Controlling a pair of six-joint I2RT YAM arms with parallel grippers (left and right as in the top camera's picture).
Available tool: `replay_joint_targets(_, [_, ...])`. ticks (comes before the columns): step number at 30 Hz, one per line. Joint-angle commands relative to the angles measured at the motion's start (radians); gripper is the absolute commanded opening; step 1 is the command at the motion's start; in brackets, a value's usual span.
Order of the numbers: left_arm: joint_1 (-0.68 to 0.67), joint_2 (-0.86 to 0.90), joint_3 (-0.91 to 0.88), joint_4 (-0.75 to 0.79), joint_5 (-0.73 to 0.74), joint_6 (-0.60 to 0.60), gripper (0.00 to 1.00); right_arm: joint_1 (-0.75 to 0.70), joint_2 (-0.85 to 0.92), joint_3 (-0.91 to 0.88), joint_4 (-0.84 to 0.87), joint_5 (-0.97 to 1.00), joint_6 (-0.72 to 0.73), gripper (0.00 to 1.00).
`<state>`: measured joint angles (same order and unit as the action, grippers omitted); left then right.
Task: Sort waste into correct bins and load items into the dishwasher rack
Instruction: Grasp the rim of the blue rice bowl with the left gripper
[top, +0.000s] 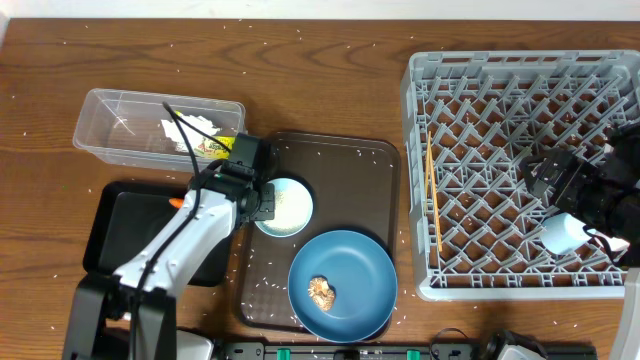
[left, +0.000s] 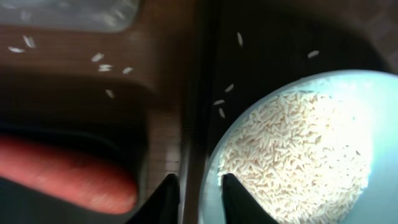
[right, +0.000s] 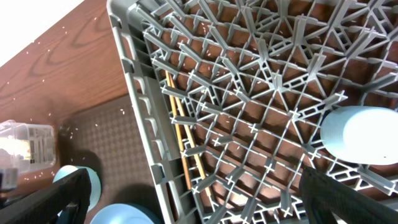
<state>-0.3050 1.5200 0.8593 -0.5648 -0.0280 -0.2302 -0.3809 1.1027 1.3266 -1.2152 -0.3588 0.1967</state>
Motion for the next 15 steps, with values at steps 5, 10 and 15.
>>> replay_joint_targets(5, [-0.002, 0.046, 0.005, 0.056, 0.130, 0.020, 0.14, 0.008, 0.002, 0.006, -0.002, 0.003, -0.011, 0.99])
replay_joint_targets(10, [-0.002, 0.045, 0.005, 0.085, 0.200, 0.047, 0.14, 0.008, 0.002, 0.006, -0.001, 0.003, -0.011, 0.99])
replay_joint_targets(15, [-0.002, 0.046, 0.002, 0.089, 0.108, 0.067, 0.14, 0.008, 0.002, 0.006, -0.002, 0.003, -0.011, 0.99])
